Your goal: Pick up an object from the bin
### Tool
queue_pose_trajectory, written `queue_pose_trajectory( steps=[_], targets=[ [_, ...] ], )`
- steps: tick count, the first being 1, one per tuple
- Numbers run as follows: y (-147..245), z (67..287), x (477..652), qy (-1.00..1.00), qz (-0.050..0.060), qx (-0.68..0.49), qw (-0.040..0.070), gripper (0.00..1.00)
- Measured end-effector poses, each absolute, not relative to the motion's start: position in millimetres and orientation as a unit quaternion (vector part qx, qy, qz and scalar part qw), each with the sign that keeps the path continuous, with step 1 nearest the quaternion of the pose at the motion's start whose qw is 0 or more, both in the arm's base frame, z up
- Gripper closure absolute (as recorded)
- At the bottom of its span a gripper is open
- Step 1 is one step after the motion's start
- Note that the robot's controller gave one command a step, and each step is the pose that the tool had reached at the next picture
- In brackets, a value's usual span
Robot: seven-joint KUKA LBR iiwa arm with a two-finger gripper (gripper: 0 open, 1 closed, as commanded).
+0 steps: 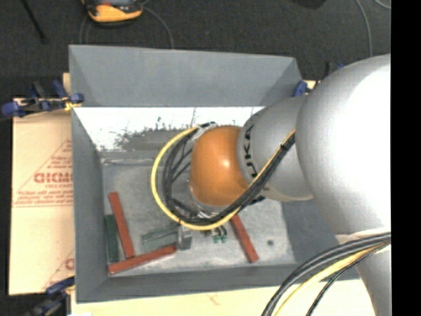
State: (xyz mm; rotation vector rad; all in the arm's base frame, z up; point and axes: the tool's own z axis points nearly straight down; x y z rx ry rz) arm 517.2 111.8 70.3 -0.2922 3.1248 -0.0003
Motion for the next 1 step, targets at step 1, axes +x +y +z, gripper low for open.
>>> queue_pose_trajectory(
  steps=[1],
  targets=[
    [99.8,117.8,524.5,0.996,-0.001,-0.088,-0.003,1.00]
  ],
)
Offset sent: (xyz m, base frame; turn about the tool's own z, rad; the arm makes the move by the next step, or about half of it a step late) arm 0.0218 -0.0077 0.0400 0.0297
